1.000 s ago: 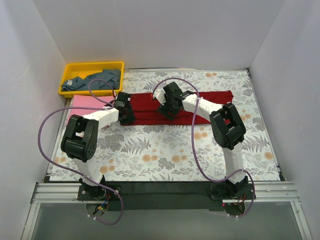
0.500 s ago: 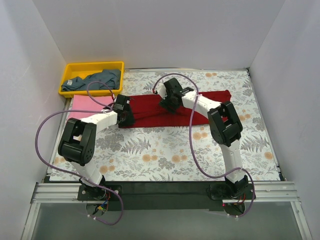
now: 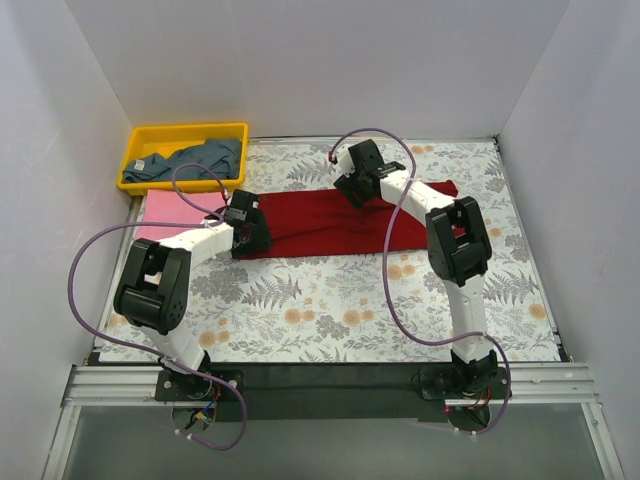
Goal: Fold and stack the t-shirts
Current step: Fold the tshirt
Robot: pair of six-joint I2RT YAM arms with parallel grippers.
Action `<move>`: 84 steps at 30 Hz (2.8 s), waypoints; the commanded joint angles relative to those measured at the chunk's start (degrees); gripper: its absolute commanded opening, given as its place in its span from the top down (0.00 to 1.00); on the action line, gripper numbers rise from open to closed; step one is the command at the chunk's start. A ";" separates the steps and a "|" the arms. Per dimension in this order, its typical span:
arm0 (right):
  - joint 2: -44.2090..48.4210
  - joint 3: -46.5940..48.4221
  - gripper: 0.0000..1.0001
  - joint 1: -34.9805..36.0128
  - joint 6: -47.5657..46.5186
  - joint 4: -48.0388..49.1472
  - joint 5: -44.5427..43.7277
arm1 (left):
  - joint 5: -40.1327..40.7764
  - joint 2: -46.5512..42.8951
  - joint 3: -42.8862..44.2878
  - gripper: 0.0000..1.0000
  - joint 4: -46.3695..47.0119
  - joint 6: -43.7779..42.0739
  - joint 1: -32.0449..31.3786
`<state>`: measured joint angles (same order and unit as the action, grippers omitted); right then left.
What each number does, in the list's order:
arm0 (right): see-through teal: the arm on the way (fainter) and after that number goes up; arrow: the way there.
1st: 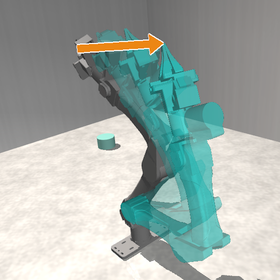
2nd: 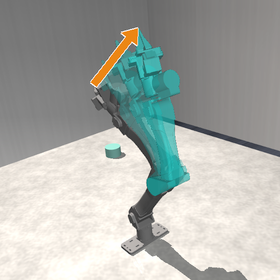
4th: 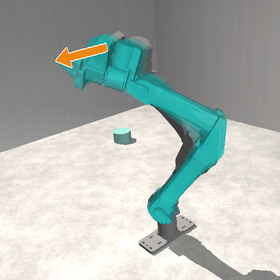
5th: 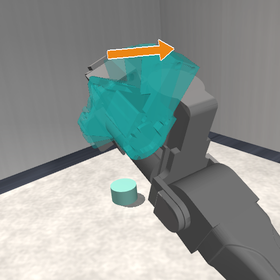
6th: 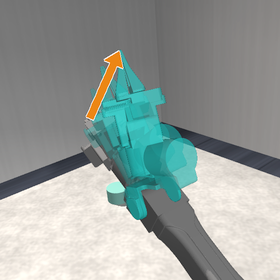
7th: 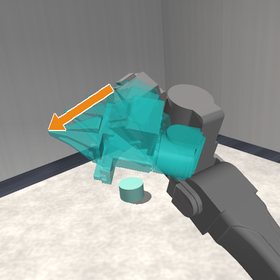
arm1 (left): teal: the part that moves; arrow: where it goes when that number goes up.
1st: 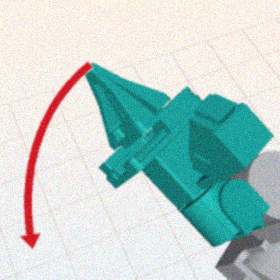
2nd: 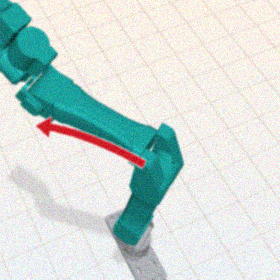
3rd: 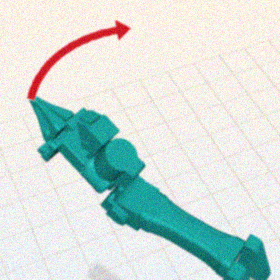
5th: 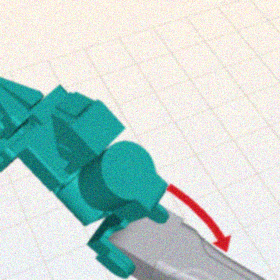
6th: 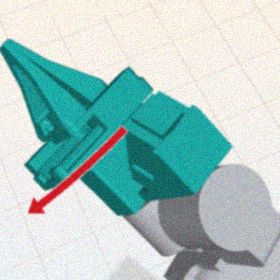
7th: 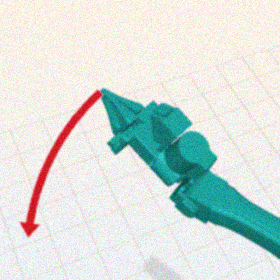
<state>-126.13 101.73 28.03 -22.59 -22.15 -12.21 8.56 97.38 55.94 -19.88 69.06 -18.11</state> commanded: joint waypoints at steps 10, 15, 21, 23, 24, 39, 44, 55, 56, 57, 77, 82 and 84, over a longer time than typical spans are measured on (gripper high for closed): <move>19.77 -18.04 0.35 0.97 9.57 2.81 7.81 | 6.03 4.56 8.56 0.43 -1.92 1.96 1.23; 25.66 -23.77 0.35 0.97 12.65 3.61 6.50 | 7.18 8.69 15.15 0.44 -1.92 2.75 2.28; 28.39 -28.87 0.39 -0.51 17.04 4.66 6.13 | 6.74 14.92 22.88 0.44 -4.11 4.15 5.79; 28.39 -29.40 0.41 -1.66 18.36 4.92 9.20 | 5.86 15.55 24.03 0.44 -6.13 4.33 6.33; 28.39 -29.75 0.42 -2.36 19.15 5.36 10.44 | 5.77 15.21 24.04 0.44 -6.31 4.16 6.42; 34.89 -42.31 0.51 -22.56 37.34 12.30 24.86 | -4.51 -1.68 4.62 0.44 -4.47 3.89 6.42; 36.83 -49.15 0.52 -29.42 41.65 17.57 26.18 | -5.40 0.52 2.86 0.49 -4.11 3.81 6.42; 30.24 -57.43 0.53 -47.62 47.11 21.19 25.74 | -6.01 1.67 -4.08 0.56 -7.28 4.77 7.91; 30.24 -57.70 0.52 -49.98 47.37 21.19 25.48 | -6.18 0.63 -4.61 0.57 -7.71 4.68 8.78; 30.41 -57.79 0.52 -51.14 47.37 21.01 25.39 | -6.27 -0.08 -5.22 0.57 -8.68 4.51 9.05; 39.73 -57.43 0.52 -35.19 49.22 33.13 43.30 | -13.75 -19.60 -6.02 0.36 -14.14 4.16 9.50; 36.13 -60.15 0.52 -26.55 53.43 44.97 48.05 | -15.67 -15.92 -6.98 0.38 -10.45 4.95 9.50; 32.98 -61.12 0.52 -25.31 55.89 48.06 49.12 | -16.90 -13.46 -7.86 0.41 -9.13 5.65 9.50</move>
<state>-89.67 42.46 1.76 29.04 16.43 32.34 -5.76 81.97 48.49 -31.18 73.97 -8.84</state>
